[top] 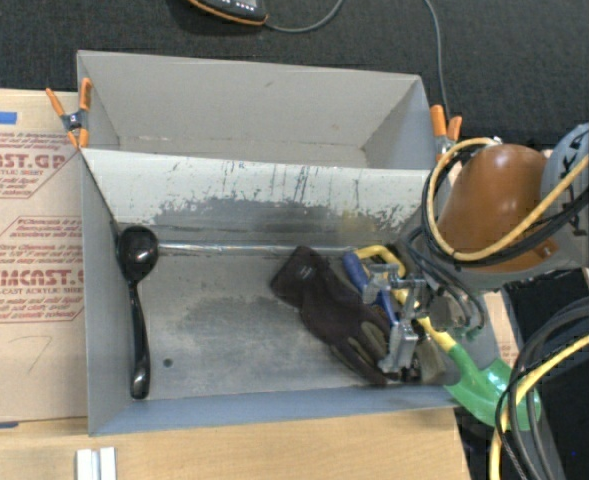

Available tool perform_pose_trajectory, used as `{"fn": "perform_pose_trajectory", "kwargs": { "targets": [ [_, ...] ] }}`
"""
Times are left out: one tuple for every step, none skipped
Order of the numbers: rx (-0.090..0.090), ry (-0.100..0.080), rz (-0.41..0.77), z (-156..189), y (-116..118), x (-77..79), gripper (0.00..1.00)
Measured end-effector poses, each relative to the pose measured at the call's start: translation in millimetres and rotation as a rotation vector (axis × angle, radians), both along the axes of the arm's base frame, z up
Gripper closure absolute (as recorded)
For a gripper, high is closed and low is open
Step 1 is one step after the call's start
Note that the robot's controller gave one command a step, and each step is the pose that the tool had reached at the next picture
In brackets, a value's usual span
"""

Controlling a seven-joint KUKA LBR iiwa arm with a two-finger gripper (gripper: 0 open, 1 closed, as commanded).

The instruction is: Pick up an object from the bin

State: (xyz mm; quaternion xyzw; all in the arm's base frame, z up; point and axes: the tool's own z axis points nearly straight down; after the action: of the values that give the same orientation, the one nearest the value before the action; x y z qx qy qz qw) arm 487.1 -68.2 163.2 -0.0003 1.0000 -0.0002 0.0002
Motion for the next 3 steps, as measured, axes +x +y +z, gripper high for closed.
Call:
{"fn": "perform_pose_trajectory", "kwargs": {
  "targets": [
    [0.0, 0.0, 0.0, 0.0, 0.0, 0.0, 0.0],
    [-0.001, -0.006, -0.021, -10.3, 3.9, 3.4, 0.0],
    [-0.001, -0.006, 0.114, 14.9, -16.3, -7.8, 1.0]
  ]
}}
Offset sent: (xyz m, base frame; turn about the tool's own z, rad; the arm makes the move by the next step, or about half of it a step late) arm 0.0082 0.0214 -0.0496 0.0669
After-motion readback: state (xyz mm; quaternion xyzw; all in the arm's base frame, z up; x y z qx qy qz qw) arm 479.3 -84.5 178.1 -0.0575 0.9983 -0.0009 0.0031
